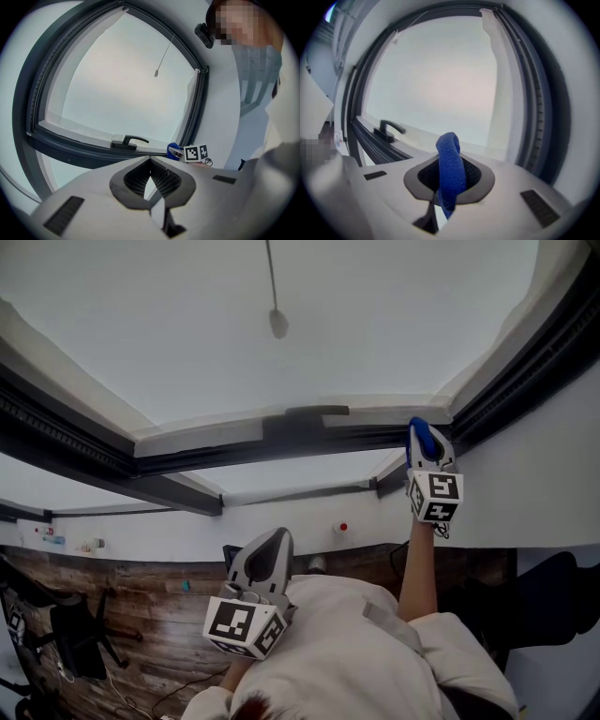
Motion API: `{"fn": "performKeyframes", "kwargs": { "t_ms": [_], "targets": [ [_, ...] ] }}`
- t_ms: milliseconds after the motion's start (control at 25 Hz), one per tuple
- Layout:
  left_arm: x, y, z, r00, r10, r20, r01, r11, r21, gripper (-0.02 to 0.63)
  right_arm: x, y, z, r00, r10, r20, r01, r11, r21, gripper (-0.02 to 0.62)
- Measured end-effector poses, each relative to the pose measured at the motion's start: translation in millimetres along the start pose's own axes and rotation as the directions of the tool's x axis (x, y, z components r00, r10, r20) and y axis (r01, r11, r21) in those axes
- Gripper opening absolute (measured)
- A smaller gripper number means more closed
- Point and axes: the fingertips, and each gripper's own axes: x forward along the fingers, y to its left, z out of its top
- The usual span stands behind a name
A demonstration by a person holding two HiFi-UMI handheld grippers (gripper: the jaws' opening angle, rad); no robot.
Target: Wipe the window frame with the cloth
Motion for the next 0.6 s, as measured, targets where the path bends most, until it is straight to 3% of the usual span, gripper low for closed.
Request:
{"fn": "performKeyframes", "kwargs": {
  "t_ms": [80,240,480,600],
  "targets": [
    [-4.3,1.8,0.6,1.0,-0.008,0.002,0.008,1.0,0.002,0.005,0.2,44.2,21.0,0.992,0.104,0.067,-0.106,0.994,0.033,0.051],
    [-16.6,10.2,1.9,1.0,-0.009,0.008,0.009,1.0,0.008,0.005,2.4,128.7,43.2,0.95,0.281,0.139,-0.291,0.955,0.062,0.051],
    [-42.0,36.4,9.8,0.999,0.03,0.025,-0.03,0.999,0.013,0.005,7.7,237.2,50.5,0.878,0.462,0.125,-0.465,0.885,-0.005,0.05],
    [-51.6,48.9,15.0,0.999,0.042,0.033,-0.043,0.999,0.014,0.005,14.7,267.1,32.5,0.869,0.492,0.05,-0.49,0.871,-0.034,0.051]
  ]
}}
